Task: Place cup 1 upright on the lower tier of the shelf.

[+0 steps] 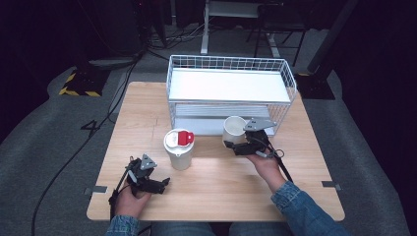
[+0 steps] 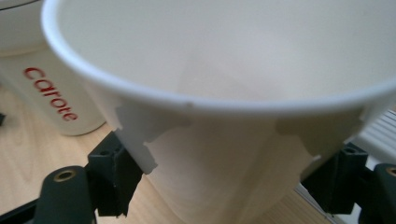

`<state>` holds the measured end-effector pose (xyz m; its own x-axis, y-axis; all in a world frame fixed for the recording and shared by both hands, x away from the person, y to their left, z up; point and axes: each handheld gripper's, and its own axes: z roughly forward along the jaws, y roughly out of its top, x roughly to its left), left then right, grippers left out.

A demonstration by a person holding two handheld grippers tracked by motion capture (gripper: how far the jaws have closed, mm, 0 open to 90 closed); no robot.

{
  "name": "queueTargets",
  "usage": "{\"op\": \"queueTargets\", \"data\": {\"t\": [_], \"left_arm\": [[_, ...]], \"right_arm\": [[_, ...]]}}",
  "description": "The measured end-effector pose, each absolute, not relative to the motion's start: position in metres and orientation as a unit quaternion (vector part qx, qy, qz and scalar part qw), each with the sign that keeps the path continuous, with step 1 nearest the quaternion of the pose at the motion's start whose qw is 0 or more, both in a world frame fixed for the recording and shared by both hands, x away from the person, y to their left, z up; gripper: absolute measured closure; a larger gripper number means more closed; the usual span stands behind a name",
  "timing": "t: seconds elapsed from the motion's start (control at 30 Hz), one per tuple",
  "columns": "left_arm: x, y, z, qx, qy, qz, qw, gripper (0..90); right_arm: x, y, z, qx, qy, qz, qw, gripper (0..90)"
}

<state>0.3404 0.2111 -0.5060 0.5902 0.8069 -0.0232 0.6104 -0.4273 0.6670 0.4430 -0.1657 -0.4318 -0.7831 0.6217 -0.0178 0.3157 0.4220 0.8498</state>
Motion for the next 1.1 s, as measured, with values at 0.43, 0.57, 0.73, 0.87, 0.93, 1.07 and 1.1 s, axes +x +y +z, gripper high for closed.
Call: {"op": "queueTargets", "data": {"t": [0.43,0.57,0.73,0.87,0.93,1.07,1.1], "left_arm": [[0.341,0.211,-0.506,0.832,0.425,0.151,0.323,0.4],[0.341,0.211,-0.506,0.832,0.425,0.151,0.323,0.4],[0.341,0.211,-0.506,0.832,0.425,0.151,0.323,0.4],[0.341,0.211,-0.506,0.832,0.425,0.151,0.322,0.4],[0.341,0.211,-0.506,0.832,0.425,0.151,0.322,0.4],[0.341,0.211,-0.506,0.832,0.425,0.151,0.322,0.4],[0.341,0.211,-0.506,0.832,0.425,0.151,0.323,0.4]], "right_arm": [[0.472,-0.167,-0.445,0.34,0.808,0.436,0.202,23.2],[0.48,-0.167,-0.447,0.353,0.805,0.428,0.21,23.2],[0.489,-0.166,-0.451,0.364,0.801,0.425,0.213,23.2],[0.497,-0.166,-0.457,0.372,0.799,0.421,0.216,23.2],[0.501,-0.166,-0.459,0.373,0.798,0.42,0.217,23.2],[0.508,-0.168,-0.463,0.382,0.793,0.42,0.219,23.2],[0.509,-0.168,-0.464,0.384,0.792,0.42,0.22,23.2]]}}
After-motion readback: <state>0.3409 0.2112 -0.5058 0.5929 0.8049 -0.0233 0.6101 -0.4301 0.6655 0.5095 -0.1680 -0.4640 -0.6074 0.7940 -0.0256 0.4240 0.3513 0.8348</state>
